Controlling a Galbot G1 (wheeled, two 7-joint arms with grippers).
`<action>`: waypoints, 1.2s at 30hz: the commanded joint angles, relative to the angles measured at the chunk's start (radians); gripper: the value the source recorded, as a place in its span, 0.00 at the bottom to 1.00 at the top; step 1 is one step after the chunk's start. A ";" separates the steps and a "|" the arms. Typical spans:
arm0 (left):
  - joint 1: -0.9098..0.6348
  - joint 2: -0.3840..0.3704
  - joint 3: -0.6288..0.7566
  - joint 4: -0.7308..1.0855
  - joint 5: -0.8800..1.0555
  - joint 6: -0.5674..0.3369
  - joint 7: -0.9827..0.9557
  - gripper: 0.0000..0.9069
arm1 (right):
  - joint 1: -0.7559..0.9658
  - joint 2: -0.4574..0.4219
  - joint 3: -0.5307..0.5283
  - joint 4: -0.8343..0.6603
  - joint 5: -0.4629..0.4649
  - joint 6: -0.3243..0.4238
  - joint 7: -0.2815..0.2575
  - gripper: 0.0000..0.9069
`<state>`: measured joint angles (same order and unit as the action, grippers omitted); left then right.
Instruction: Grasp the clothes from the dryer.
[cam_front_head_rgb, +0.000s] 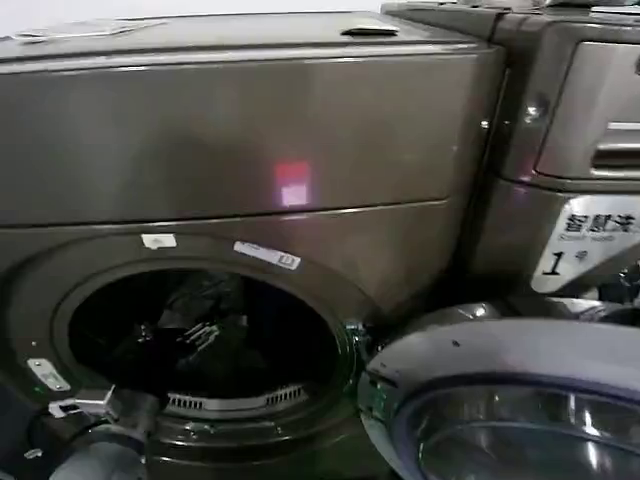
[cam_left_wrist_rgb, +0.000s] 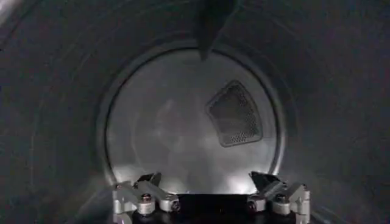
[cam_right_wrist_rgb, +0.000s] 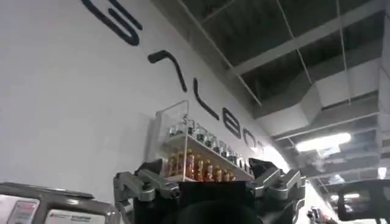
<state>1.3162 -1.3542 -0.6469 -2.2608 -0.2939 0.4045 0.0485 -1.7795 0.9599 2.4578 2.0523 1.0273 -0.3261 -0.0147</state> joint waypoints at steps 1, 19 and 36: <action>-0.064 0.003 0.005 0.061 0.033 -0.023 0.022 1.00 | -0.004 -0.001 0.008 0.004 -0.036 -0.002 -0.005 1.00; -0.634 -0.026 0.210 0.744 0.053 -0.165 -0.054 1.00 | -0.049 0.000 0.083 0.004 -0.037 0.037 -0.002 1.00; -0.992 0.030 0.354 1.288 0.221 -0.214 0.081 1.00 | -0.046 -0.004 0.090 -0.009 -0.013 0.046 -0.022 1.00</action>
<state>0.5158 -1.3611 -0.3906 -1.2508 -0.1357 0.1821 0.0385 -1.8257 0.9553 2.5470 2.0440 1.0130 -0.2821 -0.0369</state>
